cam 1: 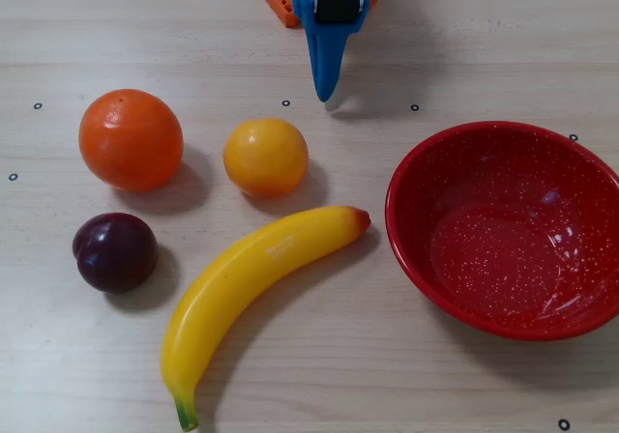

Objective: Put banana in the red bowl.

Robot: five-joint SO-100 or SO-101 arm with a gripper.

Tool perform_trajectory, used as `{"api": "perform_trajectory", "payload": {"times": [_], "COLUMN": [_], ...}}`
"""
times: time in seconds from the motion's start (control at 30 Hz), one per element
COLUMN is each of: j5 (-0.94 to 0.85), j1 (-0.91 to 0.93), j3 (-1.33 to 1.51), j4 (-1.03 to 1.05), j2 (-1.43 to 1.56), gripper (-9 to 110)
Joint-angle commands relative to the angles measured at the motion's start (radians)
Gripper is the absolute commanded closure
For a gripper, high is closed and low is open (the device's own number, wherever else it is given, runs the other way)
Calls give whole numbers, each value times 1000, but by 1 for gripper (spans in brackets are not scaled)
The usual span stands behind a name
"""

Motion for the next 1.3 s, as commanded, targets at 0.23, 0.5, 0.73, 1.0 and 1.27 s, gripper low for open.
{"api": "perform_trajectory", "payload": {"times": [0.23, 0.5, 0.73, 1.0, 1.27], "j5": [-63, -91, -129, -196, -202], "j1": [-14, -5, 49, 117, 192], "j3": [-230, -482, -673, -865, -1106], "j4": [55, 123, 110, 98, 120], "j2": [-160, -382, -557, -749, -1000], "gripper": [102, 102, 102, 102, 102]}}
